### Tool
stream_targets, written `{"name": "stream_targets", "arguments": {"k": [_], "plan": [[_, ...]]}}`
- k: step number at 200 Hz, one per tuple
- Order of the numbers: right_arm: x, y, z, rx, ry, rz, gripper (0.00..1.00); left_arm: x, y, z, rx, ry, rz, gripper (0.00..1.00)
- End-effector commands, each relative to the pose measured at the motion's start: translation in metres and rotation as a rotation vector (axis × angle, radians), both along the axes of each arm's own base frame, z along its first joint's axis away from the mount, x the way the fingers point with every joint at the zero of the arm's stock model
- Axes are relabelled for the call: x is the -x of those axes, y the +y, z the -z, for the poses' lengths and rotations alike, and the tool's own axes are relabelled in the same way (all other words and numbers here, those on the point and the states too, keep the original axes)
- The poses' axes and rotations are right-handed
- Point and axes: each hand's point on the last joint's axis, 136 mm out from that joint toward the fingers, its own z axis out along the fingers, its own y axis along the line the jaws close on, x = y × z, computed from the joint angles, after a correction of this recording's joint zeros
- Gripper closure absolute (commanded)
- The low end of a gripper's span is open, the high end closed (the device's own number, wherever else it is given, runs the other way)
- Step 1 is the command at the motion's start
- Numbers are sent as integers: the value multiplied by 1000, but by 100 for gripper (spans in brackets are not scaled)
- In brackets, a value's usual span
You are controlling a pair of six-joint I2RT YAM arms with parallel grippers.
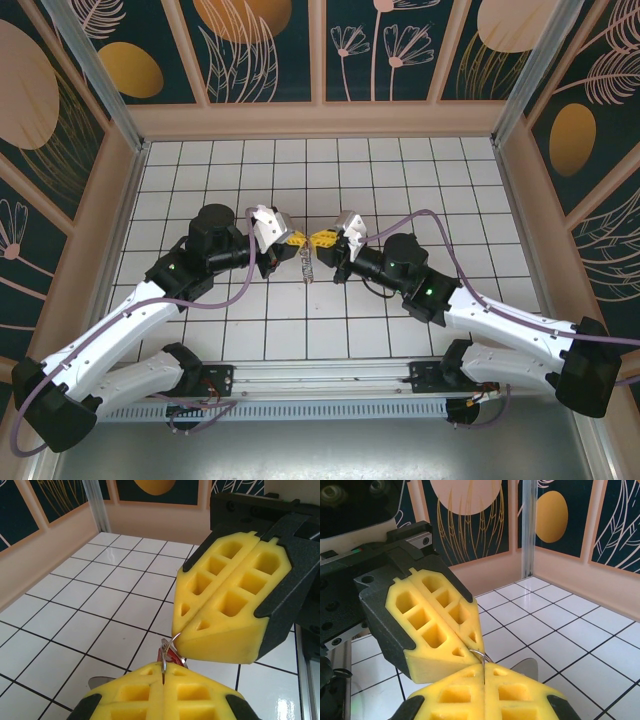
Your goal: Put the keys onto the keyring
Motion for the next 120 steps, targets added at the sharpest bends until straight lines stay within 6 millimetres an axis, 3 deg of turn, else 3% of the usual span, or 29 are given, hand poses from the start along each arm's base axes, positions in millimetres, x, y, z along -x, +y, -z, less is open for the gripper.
{"name": "stream_targets", "arguments": {"k": [1, 61, 120], "plan": [[-4, -2, -30, -80, -21, 29, 100, 5, 1, -4, 2, -33, 19, 100], [-13, -2, -30, -63, 6, 57, 100, 7, 2, -6, 6, -40, 25, 100], [-21, -1, -14, -6, 54, 74, 100, 7, 2, -6, 7, -41, 23, 100]]}}
